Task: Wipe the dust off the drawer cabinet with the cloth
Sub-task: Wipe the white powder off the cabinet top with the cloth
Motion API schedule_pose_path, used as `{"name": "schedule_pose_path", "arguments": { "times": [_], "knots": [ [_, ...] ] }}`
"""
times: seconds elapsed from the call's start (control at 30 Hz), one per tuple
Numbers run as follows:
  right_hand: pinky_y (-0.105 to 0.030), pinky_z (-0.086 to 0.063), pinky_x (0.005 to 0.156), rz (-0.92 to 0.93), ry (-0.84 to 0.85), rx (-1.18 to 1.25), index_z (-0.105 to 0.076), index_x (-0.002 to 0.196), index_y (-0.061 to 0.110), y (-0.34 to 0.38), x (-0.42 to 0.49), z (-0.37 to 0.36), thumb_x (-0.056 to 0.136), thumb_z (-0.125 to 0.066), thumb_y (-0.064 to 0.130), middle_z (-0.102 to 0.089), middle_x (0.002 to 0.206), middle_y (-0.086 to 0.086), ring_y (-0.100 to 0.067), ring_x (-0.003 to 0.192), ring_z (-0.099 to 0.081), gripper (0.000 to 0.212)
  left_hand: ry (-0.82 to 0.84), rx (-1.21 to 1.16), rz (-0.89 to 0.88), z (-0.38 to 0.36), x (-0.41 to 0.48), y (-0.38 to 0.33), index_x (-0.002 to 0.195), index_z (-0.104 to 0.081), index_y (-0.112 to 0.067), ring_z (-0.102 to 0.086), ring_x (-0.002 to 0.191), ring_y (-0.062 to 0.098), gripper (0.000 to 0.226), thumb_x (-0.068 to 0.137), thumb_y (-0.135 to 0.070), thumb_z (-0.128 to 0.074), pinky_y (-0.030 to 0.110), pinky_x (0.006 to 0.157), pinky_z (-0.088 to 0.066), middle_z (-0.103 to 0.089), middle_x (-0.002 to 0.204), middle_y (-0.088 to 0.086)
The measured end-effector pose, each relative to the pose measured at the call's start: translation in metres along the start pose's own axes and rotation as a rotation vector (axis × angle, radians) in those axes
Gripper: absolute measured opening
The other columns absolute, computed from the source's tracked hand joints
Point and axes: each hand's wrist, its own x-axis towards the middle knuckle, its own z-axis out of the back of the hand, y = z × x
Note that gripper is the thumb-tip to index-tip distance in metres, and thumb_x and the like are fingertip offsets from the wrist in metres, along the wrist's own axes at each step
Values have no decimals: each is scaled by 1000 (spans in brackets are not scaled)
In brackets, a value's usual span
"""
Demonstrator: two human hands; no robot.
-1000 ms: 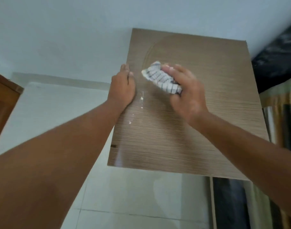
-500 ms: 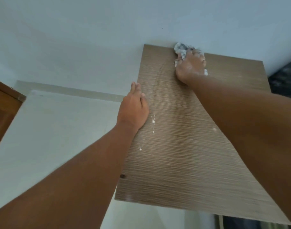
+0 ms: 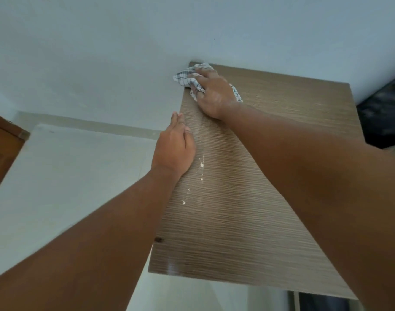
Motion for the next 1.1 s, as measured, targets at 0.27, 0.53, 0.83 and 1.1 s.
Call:
{"name": "schedule_pose_path", "arguments": {
  "times": [0.27, 0.53, 0.83, 1.1],
  "knots": [
    [-38, -17, 125, 167, 37, 63, -48, 149, 25, 21, -68, -5, 108, -40, 32, -34, 163, 7, -12, 154, -21, 42, -114, 27, 54, 3, -4, -3, 134, -58, 2, -65, 102, 39, 41, 103, -14, -37, 39, 92, -49, -70, 112, 27],
    [-31, -17, 124, 230, 42, 72, -48, 149, 21, 39, -132, -18, 107, -43, 27, -36, 162, 6, -14, 152, -26, 42, -175, -254, 288, 16, -44, 9, 69, -52, -8, -46, 73, 21, 33, 99, -14, -45, 41, 70, -41, -64, 80, 25],
    [-37, -10, 126, 250, 88, 38, -43, 152, 26, 57, -198, -32, 103, -48, 20, -30, 164, 8, -20, 155, -18, 50, -182, -376, 418, 19, -99, 22, 53, -40, -17, -37, 59, 17, 44, 96, -16, -49, 32, 60, -29, -40, 56, -6],
    [-41, -14, 127, 291, 88, 51, -44, 152, 24, 74, -263, -46, 98, -50, 16, -35, 163, 5, -25, 154, -22, 54, -211, -507, 470, 27, -150, 28, 49, -34, -20, -32, 60, 17, 43, 88, -12, -50, 31, 58, -28, -36, 54, -7]
  ]
}}
